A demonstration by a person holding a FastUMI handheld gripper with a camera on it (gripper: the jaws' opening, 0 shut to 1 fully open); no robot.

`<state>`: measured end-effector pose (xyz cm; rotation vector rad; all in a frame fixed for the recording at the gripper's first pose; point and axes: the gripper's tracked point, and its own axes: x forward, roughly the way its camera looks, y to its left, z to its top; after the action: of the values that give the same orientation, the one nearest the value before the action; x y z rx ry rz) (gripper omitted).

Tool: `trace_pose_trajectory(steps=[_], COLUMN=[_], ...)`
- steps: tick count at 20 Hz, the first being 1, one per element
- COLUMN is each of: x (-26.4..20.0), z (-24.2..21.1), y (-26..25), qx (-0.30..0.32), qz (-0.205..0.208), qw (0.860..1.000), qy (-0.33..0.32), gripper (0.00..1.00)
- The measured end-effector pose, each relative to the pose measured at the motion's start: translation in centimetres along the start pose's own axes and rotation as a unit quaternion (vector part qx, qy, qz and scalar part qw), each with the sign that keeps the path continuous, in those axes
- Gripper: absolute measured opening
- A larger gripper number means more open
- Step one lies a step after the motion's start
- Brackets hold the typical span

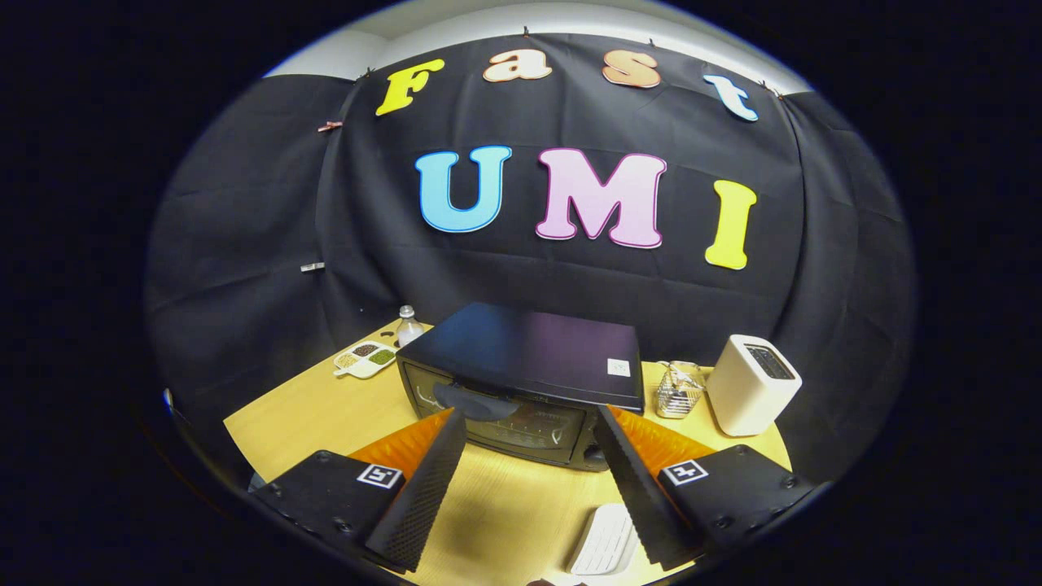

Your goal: Open the toaster oven, put the food inside, and close the toaster oven door.

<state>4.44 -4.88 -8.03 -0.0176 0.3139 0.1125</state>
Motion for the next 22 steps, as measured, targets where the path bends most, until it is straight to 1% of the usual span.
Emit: trace_pose_trajectory(steps=[6, 9, 15, 18, 20, 22], x=[-1.4, -2.5, -6.5, -7.4, -7.3, -7.3], z=[2.3, 4.4, 9.0, 10.3, 10.1, 9.8], y=[-1.7, -2.2, -2.7, -2.3, -1.7, -0.9], qx=[0.014, 0.033, 0.030, 0.019, 0.011, 0.016], qz=[-0.024, -0.038, -0.066, -0.069, -0.066, -0.061], qw=[0.999, 0.998, 0.991, 0.989, 0.989, 0.990], qy=[-0.021, -0.045, -0.110, -0.131, -0.131, -0.128], gripper=[0.99, 0.99, 0.99, 0.99, 0.99, 0.99])
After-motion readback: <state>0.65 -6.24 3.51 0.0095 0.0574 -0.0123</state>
